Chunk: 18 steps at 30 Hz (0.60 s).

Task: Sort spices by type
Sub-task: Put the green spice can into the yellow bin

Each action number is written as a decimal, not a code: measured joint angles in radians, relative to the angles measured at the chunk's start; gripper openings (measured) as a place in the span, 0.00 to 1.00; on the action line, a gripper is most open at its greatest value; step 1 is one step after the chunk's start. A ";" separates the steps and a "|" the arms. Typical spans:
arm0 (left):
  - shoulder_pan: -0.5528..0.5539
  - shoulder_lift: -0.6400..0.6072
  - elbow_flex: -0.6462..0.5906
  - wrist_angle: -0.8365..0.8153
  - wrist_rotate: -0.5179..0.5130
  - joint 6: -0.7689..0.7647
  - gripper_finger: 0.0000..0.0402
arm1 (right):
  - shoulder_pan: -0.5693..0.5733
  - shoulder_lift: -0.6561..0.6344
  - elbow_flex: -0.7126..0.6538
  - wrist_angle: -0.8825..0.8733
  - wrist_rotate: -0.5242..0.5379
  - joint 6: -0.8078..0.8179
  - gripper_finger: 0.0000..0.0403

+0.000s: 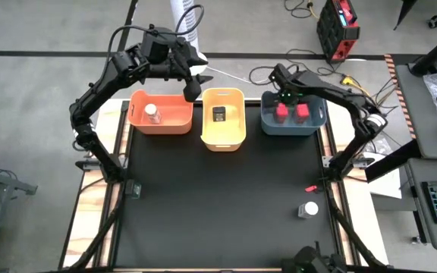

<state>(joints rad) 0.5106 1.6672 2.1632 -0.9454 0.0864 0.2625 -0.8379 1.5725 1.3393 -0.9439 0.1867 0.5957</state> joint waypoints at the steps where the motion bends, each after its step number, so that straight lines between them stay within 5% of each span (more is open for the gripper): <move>1: 0.000 0.000 0.000 -0.005 0.000 -0.004 0.58 | 0.000 -0.016 0.011 -0.005 0.000 -0.010 0.61; 5: 0.000 0.000 0.000 -0.053 0.000 -0.031 0.58 | 0.010 -0.097 0.051 -0.045 -0.021 -0.065 0.61; 13: -0.005 0.000 0.000 -0.265 0.001 -0.127 0.58 | 0.085 -0.301 0.059 -0.058 -0.281 -0.202 0.60; 18: -0.027 0.000 0.000 -0.489 0.035 -0.207 0.59 | 0.178 -0.369 0.057 -0.052 -0.295 -0.257 0.56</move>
<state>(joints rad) 0.4838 1.6672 2.1628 -1.4340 0.1214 0.0557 -0.6596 1.2039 1.3960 -0.9964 -0.1084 0.3387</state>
